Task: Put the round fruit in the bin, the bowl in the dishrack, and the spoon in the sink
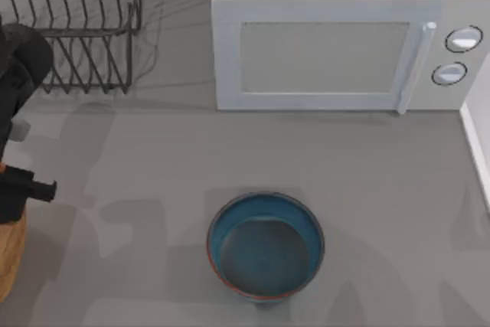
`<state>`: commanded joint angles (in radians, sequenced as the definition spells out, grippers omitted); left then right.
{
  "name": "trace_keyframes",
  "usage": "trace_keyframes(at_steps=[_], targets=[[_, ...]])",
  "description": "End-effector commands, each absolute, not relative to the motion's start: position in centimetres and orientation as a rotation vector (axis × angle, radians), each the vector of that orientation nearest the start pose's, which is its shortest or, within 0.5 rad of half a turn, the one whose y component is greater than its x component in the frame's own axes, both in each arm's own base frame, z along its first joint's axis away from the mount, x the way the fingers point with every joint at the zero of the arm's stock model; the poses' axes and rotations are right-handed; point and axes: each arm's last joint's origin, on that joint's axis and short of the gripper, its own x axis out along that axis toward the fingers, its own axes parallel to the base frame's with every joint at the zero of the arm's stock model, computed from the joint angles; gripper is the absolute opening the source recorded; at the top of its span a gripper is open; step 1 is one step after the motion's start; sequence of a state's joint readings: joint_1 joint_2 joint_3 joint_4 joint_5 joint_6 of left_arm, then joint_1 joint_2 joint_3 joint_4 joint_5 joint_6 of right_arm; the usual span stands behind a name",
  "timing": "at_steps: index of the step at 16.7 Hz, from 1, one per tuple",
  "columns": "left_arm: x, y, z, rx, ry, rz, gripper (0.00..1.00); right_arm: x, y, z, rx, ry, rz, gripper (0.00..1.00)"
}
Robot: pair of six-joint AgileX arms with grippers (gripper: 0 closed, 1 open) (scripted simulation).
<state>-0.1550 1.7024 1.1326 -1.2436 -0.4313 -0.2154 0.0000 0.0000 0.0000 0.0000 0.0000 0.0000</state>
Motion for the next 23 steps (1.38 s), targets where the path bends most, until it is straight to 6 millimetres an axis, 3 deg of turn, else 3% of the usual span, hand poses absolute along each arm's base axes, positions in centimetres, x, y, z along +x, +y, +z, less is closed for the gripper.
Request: trace_keyframes(at_steps=[10, 23], targets=[[27.51, -2.79, 18.65, 0.369, 1.694, 0.377, 0.98, 10.57, -0.12, 16.0, 0.0, 0.0, 0.0, 1.0], [26.9, -2.56, 19.04, 0.329, 1.634, 0.368, 1.0, 10.57, -0.12, 16.0, 0.0, 0.0, 0.0, 1.0]])
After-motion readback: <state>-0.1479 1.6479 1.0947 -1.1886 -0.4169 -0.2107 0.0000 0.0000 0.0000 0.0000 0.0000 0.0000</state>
